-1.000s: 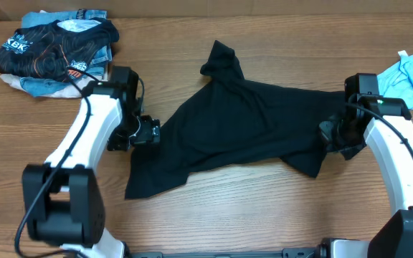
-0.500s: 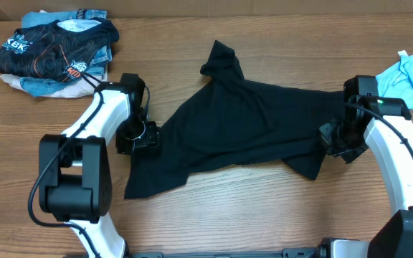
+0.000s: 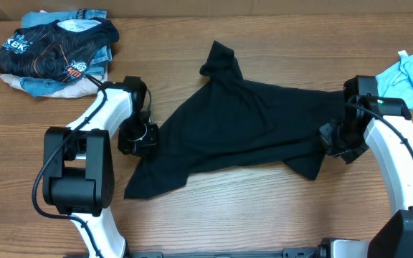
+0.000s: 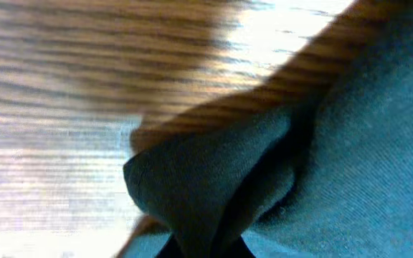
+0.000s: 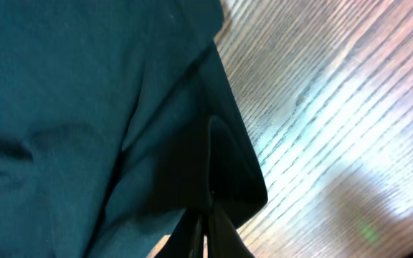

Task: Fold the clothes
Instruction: 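Lift the shirt with both grippers, stretching it between them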

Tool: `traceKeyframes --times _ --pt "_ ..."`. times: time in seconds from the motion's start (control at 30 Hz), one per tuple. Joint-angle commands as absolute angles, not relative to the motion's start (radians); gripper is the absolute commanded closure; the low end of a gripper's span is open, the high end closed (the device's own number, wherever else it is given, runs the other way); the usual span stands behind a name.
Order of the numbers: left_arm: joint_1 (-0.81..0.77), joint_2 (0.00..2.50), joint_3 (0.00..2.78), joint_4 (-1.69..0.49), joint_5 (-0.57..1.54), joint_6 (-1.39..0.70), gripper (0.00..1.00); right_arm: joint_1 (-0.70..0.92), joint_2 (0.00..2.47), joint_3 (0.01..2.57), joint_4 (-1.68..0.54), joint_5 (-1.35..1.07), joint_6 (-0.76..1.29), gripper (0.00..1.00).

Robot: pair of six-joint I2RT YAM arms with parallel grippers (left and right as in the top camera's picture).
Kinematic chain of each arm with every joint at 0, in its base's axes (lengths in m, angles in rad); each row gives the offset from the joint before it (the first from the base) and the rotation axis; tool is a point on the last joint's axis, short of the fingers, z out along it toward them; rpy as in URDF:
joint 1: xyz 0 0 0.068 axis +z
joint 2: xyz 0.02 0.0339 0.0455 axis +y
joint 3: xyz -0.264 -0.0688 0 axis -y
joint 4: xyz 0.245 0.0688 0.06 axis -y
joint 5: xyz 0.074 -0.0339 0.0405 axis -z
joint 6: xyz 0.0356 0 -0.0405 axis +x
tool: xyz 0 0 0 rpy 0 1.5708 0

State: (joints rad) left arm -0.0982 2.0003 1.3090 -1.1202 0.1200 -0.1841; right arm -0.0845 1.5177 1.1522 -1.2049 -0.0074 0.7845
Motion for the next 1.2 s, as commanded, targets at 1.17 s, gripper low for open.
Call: traceKeyframes --times 1.17 --pt "-0.26 1.093 1.901 -1.423 0.047 -0.407 0.96 -0.084 1.063 1.854 -1.6 -0.106 0.676 0.96"
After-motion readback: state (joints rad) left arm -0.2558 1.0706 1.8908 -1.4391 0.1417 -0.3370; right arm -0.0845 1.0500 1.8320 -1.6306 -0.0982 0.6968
